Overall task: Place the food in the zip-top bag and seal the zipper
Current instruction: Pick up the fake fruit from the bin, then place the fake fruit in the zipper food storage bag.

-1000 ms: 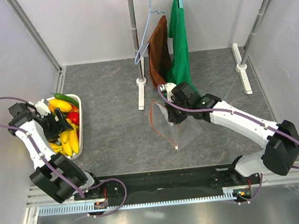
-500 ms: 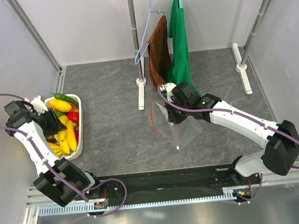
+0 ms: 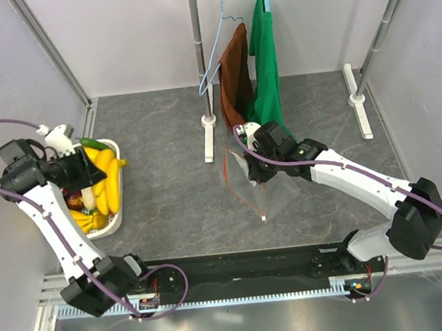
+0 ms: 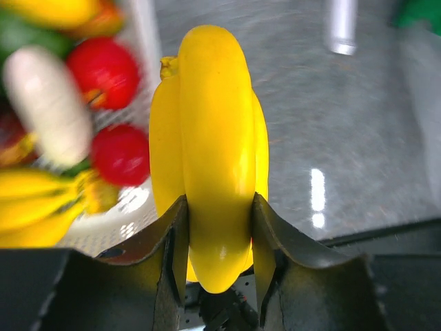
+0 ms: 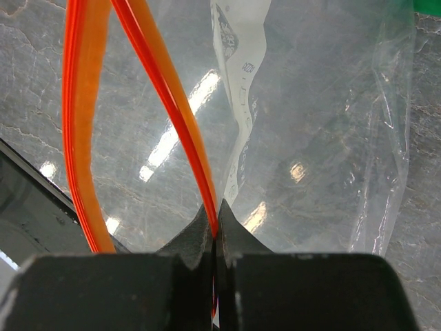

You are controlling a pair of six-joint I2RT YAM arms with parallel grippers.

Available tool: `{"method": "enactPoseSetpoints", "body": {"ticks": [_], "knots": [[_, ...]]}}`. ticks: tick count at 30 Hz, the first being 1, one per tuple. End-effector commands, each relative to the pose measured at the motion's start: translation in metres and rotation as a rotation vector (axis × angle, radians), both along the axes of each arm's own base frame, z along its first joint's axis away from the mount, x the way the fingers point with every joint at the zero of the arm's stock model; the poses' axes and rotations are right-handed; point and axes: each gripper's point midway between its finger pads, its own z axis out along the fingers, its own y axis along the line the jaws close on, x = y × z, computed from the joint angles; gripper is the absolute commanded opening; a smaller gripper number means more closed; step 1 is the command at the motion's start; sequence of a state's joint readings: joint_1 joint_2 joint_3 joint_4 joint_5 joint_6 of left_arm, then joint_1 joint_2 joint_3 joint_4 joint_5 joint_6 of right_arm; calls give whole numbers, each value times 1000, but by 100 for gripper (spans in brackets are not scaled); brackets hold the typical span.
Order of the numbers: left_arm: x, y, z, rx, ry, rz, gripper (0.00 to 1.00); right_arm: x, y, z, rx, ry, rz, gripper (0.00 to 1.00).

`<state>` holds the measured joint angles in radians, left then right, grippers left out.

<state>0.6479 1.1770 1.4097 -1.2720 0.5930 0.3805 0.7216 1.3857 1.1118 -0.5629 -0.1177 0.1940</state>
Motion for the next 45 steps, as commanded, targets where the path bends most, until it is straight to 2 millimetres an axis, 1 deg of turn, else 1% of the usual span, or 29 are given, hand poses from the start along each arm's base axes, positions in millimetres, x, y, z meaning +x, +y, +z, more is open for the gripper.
{"method": "enactPoseSetpoints", "body": {"ticks": [1, 2, 3, 4, 5, 6, 7, 9, 10, 12, 13, 16, 17, 18, 19, 20, 21, 22, 23, 26, 32, 34, 36, 40, 41, 42, 43, 44, 45], "knots": [[-9, -92, 53, -65, -231, -408, 2, 7, 6, 26, 59, -56, -4, 0], [-10, -104, 52, -99, -225, -434, 2, 9, 7, 31, 77, -75, -9, 0], [-9, -116, 57, -117, -250, -476, 2, 10, 8, 33, 85, -79, -12, 0], [-14, -138, 59, -148, -255, -566, 2, 10, 9, 35, 96, -85, -12, 0], [-17, -152, 60, -199, -236, -592, 2, 11, 10, 39, 106, -93, -14, 0], [-18, -165, 66, -234, -262, -646, 2, 11, 11, 40, 113, -89, -17, 0], [-25, -185, 68, -269, -258, -725, 2, 11, 12, 42, 115, -89, -17, 0], [-30, -205, 68, -334, -219, -771, 2, 11, 13, 44, 124, -83, -26, 0], [-38, -224, 67, -353, -203, -853, 2, 13, 14, 48, 133, -89, -30, 0], [-45, -240, 63, -401, -149, -906, 2, 15, 14, 51, 135, -95, -39, 0], [-52, -251, 63, -422, -131, -959, 2, 17, 13, 52, 130, -104, -49, 0], [-66, -272, 60, -481, -66, -1031, 2, 17, 11, 48, 118, -102, -57, 0], [-66, -278, 60, -484, -62, -1039, 2, 16, 10, 47, 119, -97, -55, 0], [-63, -281, 56, -459, -59, -1037, 2, 15, 10, 46, 119, -95, -52, 0], [-66, -287, 56, -451, -57, -1063, 2, 13, 9, 42, 117, -86, -52, 0], [-64, -291, 56, -441, -67, -1068, 2, 12, 10, 42, 118, -83, -49, 0], [-59, -293, 50, -414, -57, -1052, 2, 11, 9, 41, 119, -82, -50, 0], [-61, -298, 47, -410, -46, -1067, 2, 10, 9, 42, 123, -80, -49, 0], [-55, -298, 39, -371, -31, -1036, 2, 10, 9, 42, 124, -80, -53, 0], [-47, -300, 18, -347, 41, -1008, 2, 11, 7, 50, 129, -103, -60, 0], [-35, -292, -11, -278, 149, -912, 2, 9, -1, 62, 138, -154, -61, 0], [-40, -293, -15, -297, 196, -920, 2, 7, -1, 63, 147, -166, -44, 0], [-45, -300, -15, -356, 246, -950, 2, 2, 3, 62, 160, -161, -20, 0], [-60, -313, -15, -482, 361, -996, 2, -11, 20, 67, 189, -193, 60, 0], [-61, -318, -14, -526, 387, -1013, 2, -14, 23, 69, 191, -201, 75, 0], [-61, -320, -14, -548, 420, -993, 2, -20, 28, 68, 190, -205, 101, 0], [-59, -321, -15, -557, 437, -978, 2, -22, 29, 69, 190, -218, 114, 0], [-56, -323, -17, -563, 448, -969, 2, -22, 30, 68, 184, -222, 115, 0], [-54, -325, -23, -568, 476, -957, 4, -25, 31, 67, 183, -222, 125, 0]]}}
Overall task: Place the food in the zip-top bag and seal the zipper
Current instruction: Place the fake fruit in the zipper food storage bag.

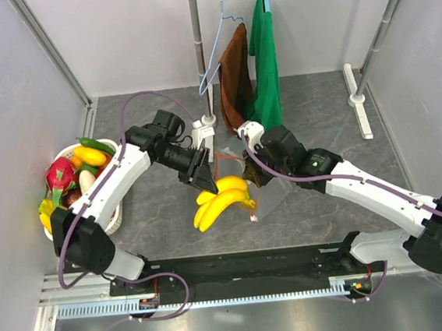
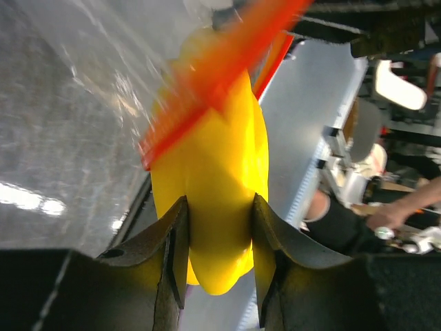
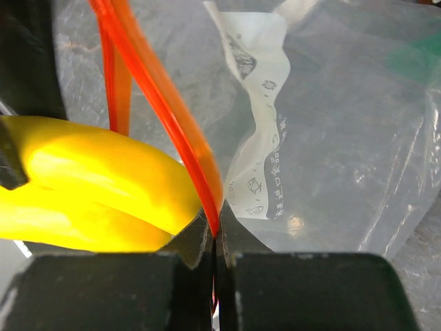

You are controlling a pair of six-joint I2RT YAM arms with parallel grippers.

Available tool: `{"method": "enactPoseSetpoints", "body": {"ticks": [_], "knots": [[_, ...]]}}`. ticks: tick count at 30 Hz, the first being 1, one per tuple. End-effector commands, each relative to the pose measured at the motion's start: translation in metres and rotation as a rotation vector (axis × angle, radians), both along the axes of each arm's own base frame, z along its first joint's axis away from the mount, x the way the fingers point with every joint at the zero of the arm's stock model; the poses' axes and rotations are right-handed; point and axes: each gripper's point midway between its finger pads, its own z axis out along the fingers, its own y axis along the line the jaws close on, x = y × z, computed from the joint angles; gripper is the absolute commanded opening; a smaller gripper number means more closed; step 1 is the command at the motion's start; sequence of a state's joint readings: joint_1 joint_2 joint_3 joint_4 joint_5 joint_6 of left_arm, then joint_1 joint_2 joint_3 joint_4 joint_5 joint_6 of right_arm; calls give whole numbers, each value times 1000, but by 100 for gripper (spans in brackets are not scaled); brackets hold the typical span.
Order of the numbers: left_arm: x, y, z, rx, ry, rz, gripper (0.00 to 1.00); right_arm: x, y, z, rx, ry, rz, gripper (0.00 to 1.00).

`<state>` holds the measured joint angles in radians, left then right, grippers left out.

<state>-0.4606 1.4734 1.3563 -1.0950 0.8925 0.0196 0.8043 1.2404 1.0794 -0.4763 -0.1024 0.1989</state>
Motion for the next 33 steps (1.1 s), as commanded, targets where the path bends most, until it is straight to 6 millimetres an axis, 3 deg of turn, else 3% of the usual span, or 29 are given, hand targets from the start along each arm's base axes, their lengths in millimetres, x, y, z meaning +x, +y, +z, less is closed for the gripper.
{"method": "enactPoseSetpoints", "body": {"ticks": [1, 6, 8, 10, 12, 15, 20, 23, 24, 25, 31, 32, 33], "knots": [[-4, -15, 9, -62, 161, 14, 7, -7, 12, 16, 43, -78, 61, 0], [0, -27, 6, -114, 261, 23, 20, -23, 19, -1, 22, -40, 133, 0], [3, -26, -6, -83, 283, 48, 20, -27, 20, -11, 15, -15, 150, 0], [5, -23, -22, -54, 334, 84, 16, -31, 21, -23, 2, 11, 164, 0], [13, -18, -30, -54, 361, 125, 6, -33, 21, -27, -2, 22, 174, 0], [15, -17, -37, -52, 436, 157, 4, -36, 26, -16, 39, 4, 207, 0], [17, -23, -29, -88, 516, 165, 4, -53, 42, 2, 102, -7, 301, 0], [17, -23, -26, -68, 554, 202, 12, -66, 47, 0, 116, 28, 346, 0], [17, -23, -23, -70, 552, 207, 21, -67, 49, -1, 120, 34, 353, 0], [16, -23, -20, -75, 558, 209, 23, -67, 50, -1, 124, 42, 350, 0], [4, -11, 1, -156, 518, 190, 51, -45, 44, -1, 174, 144, 237, 0], [4, -9, 5, -167, 496, 188, 59, -35, 39, 2, 209, 193, 180, 0], [7, -4, 7, -180, 474, 202, 73, -36, 39, 1, 232, 245, 189, 0]]}}
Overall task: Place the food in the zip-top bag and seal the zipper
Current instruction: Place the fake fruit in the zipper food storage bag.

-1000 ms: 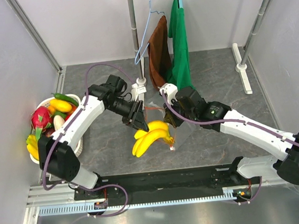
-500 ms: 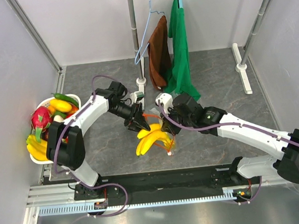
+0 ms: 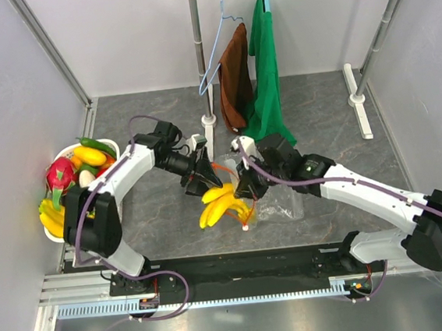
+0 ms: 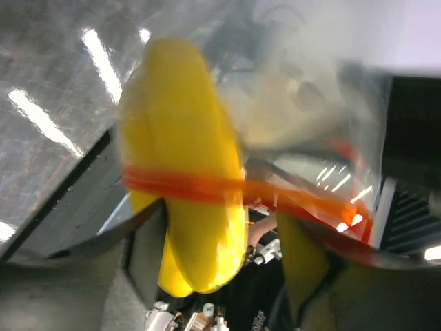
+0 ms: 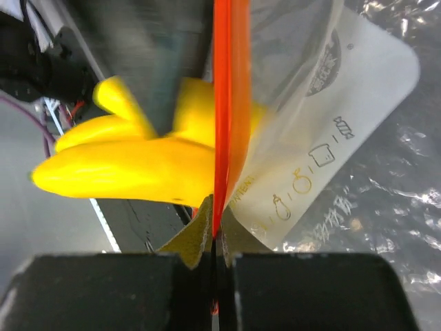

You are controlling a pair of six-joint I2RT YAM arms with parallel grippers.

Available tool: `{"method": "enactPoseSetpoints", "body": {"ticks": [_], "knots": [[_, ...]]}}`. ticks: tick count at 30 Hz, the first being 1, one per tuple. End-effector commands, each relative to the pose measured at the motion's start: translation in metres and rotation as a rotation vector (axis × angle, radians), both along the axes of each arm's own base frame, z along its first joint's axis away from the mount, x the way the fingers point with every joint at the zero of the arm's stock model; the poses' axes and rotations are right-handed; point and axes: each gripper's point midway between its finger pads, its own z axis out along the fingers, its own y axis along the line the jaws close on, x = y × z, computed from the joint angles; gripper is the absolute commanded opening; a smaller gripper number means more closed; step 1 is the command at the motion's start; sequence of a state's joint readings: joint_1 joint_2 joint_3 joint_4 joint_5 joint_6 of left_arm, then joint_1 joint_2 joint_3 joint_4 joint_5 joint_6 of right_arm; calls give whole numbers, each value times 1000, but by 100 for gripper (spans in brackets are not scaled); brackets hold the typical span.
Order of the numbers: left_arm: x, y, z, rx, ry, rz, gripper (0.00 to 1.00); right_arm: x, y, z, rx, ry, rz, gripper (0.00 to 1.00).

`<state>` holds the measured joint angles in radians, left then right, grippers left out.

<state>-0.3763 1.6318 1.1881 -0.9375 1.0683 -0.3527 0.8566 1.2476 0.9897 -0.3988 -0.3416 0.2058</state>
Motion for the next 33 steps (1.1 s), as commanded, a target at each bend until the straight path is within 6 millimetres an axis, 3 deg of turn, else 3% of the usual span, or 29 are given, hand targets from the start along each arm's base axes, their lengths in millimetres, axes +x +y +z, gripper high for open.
{"method": "enactPoseSetpoints", "body": {"ticks": [1, 6, 8, 13, 19, 25, 29, 33], "knots": [[-5, 8, 55, -163, -102, 25, 79, 20, 6, 23, 141, 167, -68, 0], [10, 33, 51, -185, -123, 123, 91, 31, 0, 31, 227, 296, -107, 0], [11, 41, 50, -174, -161, 154, 91, 32, -2, 31, 238, 316, -101, 0], [10, 67, 10, 32, -304, 217, 85, 39, -8, 28, 252, 347, -141, 0], [13, 79, -15, 178, -481, 155, 86, 49, -11, 24, 241, 315, -175, 0], [-13, 63, -58, 251, -341, 55, 94, 58, -20, -10, 134, 304, -211, 0], [-23, 37, -69, 308, -377, -53, 89, 59, -26, -30, 71, 309, -227, 0], [-30, 39, -90, 400, -355, -92, 83, 64, -30, -41, 39, 311, -257, 0]]}}
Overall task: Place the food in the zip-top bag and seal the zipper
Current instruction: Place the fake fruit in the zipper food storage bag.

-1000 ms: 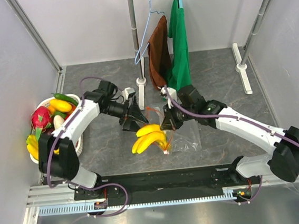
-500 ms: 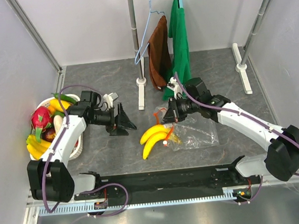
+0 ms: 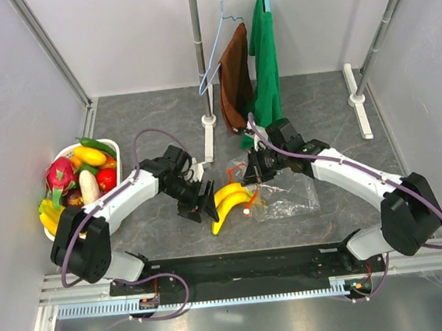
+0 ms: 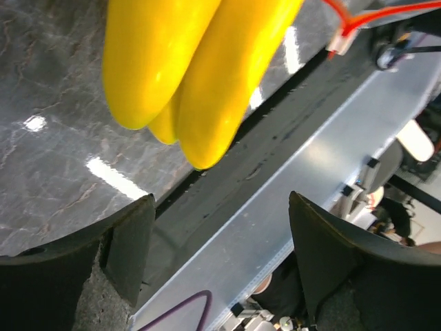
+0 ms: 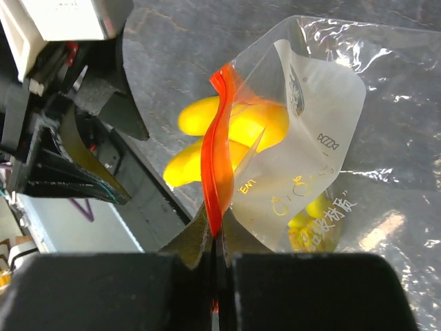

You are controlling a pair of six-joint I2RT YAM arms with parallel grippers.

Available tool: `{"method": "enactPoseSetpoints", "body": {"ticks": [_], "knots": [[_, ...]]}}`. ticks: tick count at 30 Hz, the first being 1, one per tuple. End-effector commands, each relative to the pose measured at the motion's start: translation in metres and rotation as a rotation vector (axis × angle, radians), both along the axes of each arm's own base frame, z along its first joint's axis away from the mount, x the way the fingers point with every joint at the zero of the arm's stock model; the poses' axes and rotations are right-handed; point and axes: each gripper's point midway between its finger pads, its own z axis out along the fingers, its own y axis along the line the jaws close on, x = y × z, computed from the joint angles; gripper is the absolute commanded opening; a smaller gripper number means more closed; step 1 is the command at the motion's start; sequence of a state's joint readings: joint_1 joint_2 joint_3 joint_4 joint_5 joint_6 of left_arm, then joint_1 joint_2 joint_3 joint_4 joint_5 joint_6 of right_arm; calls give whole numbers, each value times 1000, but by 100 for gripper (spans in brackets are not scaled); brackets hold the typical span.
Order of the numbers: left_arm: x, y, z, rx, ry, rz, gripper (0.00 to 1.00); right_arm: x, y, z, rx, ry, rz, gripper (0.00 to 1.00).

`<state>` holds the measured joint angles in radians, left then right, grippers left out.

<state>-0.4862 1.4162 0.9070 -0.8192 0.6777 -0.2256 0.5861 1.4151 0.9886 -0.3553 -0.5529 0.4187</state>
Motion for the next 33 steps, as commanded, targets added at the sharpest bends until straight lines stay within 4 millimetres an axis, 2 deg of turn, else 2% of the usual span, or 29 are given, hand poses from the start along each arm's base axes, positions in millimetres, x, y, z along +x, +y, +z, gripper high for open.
{"method": "enactPoseSetpoints", "body": {"ticks": [1, 6, 13, 16, 18, 19, 21, 22, 24, 25, 29, 32, 33], "knots": [[11, 2, -18, 113, -43, 17, 83, 12, -6, -11, -55, -38, -33, 0], [8, 3, -32, 205, -51, -6, 82, 19, -9, -17, -74, -29, -94, 0], [16, -14, -40, 285, -89, -39, 66, 19, -8, -24, -70, 1, -117, 0], [20, -17, -48, 309, -75, -43, 63, 20, -8, -26, -72, -1, -121, 0], [24, -18, -53, 322, -70, -45, 55, 20, -8, -28, -78, 0, -124, 0], [28, -22, -49, 309, -83, -52, 40, 21, -8, -29, -81, -1, -124, 0], [31, -23, -47, 302, -102, -67, 31, 20, -7, -28, -74, 0, -118, 0], [35, -25, -40, 291, -126, -74, 21, 20, -7, -26, -67, -3, -115, 0], [42, -23, -32, 300, -181, -89, 8, 18, -6, -20, -56, -22, -103, 0], [47, -24, -21, 288, -223, -88, 6, 18, -5, -17, -47, -29, -94, 0], [54, -23, -3, 298, -315, -130, 2, 11, 5, 3, 28, -64, -32, 0], [46, -27, 12, 313, -397, -244, 2, 7, 8, 13, 39, -99, -7, 0], [37, -32, 17, 310, -430, -305, 2, 7, 8, 14, 38, -109, -1, 0]]}}
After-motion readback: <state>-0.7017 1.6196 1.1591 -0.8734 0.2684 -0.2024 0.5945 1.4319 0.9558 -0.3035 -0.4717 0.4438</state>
